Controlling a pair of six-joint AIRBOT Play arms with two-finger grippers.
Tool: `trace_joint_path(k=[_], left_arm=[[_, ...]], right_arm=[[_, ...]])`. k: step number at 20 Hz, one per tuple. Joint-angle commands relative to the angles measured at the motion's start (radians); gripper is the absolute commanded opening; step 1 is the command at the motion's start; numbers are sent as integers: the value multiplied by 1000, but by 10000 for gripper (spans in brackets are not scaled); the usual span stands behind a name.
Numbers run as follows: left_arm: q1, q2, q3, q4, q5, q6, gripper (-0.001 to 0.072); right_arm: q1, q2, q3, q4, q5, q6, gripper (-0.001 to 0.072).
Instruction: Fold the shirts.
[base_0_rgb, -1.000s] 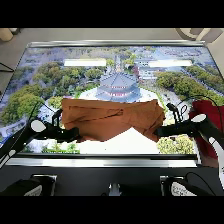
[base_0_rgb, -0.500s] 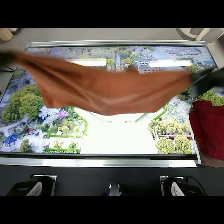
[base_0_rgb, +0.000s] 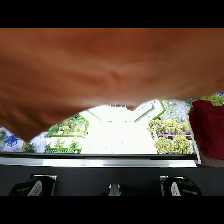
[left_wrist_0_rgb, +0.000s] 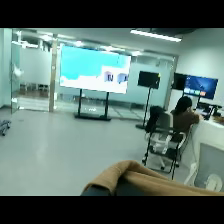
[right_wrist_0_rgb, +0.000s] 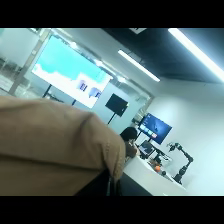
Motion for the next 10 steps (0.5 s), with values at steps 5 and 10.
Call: trace_joint_path(k=[5, 10], left_arm=[[5, -109, -352, 62, -134, 5, 26], [-24, -395, -703, 51, 77, 124, 26]], right_arm=[[1, -266, 9, -29, 363, 82, 20], [3, -731, -20, 63, 441, 129, 19]])
